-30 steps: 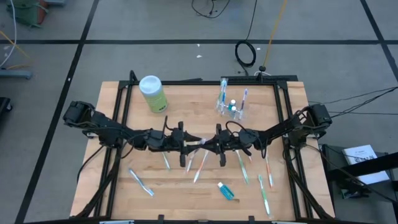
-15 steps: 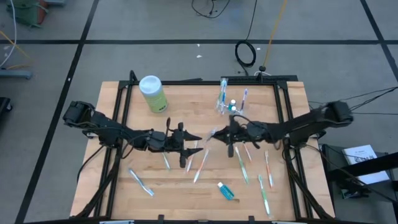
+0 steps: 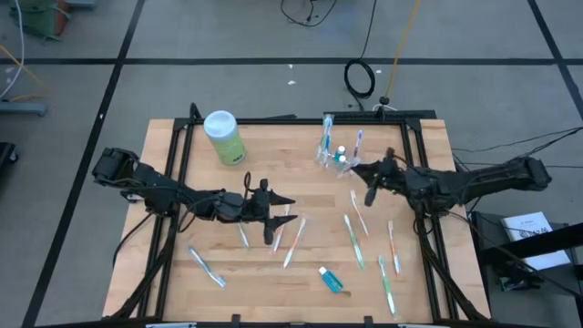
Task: Pick & Place toothbrushing station
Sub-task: Put the purple toothbrush into the transparent organizer
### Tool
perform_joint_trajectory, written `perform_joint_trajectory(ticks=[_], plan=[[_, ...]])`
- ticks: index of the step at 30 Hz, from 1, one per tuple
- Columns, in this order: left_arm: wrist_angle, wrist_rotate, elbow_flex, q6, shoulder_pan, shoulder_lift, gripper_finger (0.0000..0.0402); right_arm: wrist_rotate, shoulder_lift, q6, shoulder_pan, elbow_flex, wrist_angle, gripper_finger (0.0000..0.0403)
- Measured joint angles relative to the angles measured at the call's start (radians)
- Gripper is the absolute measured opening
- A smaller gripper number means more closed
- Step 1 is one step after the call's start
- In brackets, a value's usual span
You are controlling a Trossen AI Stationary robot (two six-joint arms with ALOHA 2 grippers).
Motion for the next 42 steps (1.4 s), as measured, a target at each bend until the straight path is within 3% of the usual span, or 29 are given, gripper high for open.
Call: perform_joint_trajectory(ticks=[6, 14, 18, 24, 32, 42], plan=[[-0.050, -0.037, 0.000, -0.114, 0.023, 0.000, 0.0218, 0.044, -0.148, 0.055, -0.059, 0.000, -0.241, 0.0009], [-0.290, -0.064, 0.000, -0.399, 0.107, 0.000, 0.0218, 0.075, -0.176, 0.122, -0.149, 0.000, -0.431, 0.0010], [-0.380, -0.063, 0.000, -0.466, 0.144, 0.000, 0.0218, 0.070, -0.163, 0.097, -0.189, 0.000, -0.395, 0.0009], [-0.393, -0.052, 0.000, -0.470, 0.162, 0.000, 0.0218, 0.045, -0.162, -0.005, -0.215, 0.000, -0.200, 0.0009], [-0.414, -0.051, 0.000, -0.505, 0.162, 0.000, 0.0218, 0.045, -0.131, 0.042, -0.299, 0.000, -0.341, 0.0009], [-0.485, -0.036, 0.000, -0.620, 0.163, 0.000, 0.0218, 0.028, -0.034, 0.145, -0.340, -0.091, -0.314, 0.0027]])
